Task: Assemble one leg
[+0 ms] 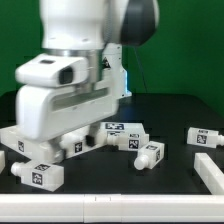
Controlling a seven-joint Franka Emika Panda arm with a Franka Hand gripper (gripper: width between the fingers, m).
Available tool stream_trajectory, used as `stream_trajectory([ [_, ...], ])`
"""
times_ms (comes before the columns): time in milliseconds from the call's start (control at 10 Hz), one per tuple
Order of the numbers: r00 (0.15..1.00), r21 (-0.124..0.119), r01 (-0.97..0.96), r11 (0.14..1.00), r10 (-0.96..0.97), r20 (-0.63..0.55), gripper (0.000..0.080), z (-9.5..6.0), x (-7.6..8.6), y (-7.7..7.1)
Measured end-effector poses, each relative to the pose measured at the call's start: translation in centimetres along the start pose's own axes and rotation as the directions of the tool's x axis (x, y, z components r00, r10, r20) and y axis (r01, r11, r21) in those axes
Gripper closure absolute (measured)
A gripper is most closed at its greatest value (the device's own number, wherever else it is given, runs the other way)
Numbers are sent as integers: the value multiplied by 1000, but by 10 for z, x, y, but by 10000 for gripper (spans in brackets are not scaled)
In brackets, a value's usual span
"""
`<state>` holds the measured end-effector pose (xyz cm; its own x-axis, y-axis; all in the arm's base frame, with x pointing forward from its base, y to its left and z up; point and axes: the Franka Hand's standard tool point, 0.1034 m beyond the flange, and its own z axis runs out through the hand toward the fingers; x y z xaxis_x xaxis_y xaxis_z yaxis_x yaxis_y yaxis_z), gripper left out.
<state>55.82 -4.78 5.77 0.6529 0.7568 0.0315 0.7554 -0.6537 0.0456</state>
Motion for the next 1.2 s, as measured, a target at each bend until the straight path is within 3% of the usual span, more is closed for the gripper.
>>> stream_trajectory([
  [200, 979, 12, -202, 979, 202, 11, 150, -10, 38, -27],
  [300, 959, 14, -284, 959, 284, 13, 150, -16, 50, -27],
  [500, 951, 6, -308, 951, 308, 2, 150, -24, 53, -12],
  [900, 934, 5, -358, 934, 359, -1, 150, -22, 54, -17],
  [1100, 787, 22, -615, 788, 614, 59, 150, -5, 43, -60],
  [1200, 703, 33, -710, 704, 705, 95, 150, 0, 47, -74],
])
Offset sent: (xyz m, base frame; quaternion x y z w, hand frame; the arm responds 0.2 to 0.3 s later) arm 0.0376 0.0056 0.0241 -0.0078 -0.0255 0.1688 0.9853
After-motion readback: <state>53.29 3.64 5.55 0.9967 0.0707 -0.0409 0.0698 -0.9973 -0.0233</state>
